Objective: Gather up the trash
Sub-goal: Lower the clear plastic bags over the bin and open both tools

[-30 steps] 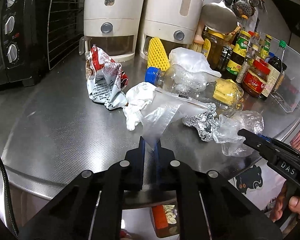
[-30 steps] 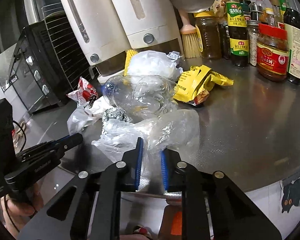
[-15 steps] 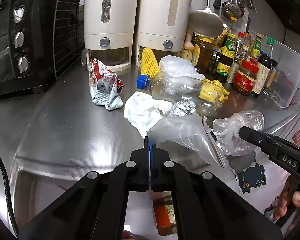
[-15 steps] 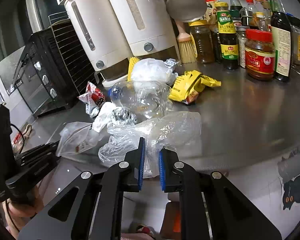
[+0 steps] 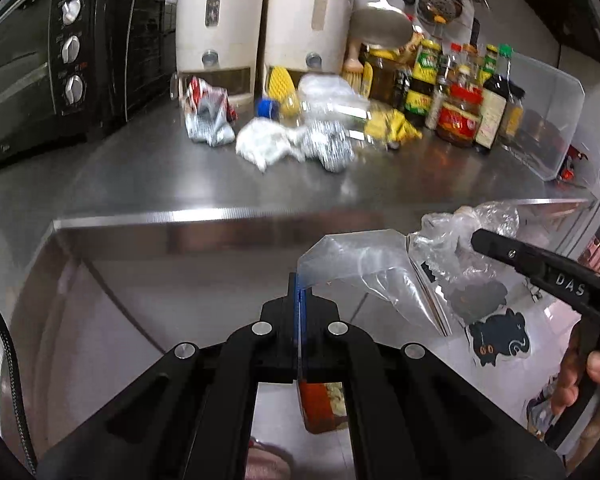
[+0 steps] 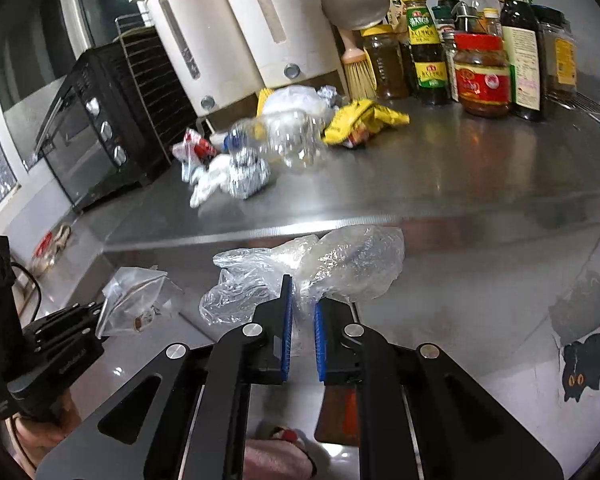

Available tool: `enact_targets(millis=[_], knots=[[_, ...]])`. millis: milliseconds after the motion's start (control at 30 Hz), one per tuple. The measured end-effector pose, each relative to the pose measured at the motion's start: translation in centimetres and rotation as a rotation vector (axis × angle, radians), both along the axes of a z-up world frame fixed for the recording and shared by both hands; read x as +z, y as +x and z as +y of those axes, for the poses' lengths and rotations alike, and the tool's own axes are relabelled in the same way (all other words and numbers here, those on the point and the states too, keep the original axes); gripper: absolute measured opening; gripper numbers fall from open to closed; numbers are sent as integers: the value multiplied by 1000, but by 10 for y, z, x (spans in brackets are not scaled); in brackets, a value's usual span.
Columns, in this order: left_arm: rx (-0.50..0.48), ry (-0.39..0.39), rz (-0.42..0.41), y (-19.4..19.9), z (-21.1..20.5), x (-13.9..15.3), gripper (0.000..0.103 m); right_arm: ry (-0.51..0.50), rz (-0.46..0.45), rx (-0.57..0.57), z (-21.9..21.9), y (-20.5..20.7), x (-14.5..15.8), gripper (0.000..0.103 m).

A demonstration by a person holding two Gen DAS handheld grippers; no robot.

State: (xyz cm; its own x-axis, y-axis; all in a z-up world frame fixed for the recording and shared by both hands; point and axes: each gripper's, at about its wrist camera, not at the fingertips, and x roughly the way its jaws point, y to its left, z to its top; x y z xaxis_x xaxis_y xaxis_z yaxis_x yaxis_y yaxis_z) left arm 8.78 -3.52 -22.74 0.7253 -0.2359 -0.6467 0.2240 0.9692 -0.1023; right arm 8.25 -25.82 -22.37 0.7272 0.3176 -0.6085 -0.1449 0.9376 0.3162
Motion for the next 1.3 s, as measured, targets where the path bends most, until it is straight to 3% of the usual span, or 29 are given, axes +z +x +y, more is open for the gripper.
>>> enact_targets(millis=[167, 600, 867, 1100, 1300], knots=[[-3, -10, 70, -13, -5, -37, 0, -36, 58, -12, -3, -15, -30, 11], [-7, 32, 347, -1, -32, -173, 0, -14, 368, -79, -21, 7, -177, 11], [-40, 64, 501, 22, -60, -255, 0, -17, 511, -103, -30, 29, -248, 11], [-66, 67, 592, 40, -80, -304, 0, -9, 592, -99, -30, 52, -287, 11], [-65, 73, 624, 51, -87, -320, 0, -3, 628, -93, -26, 66, -304, 14]])
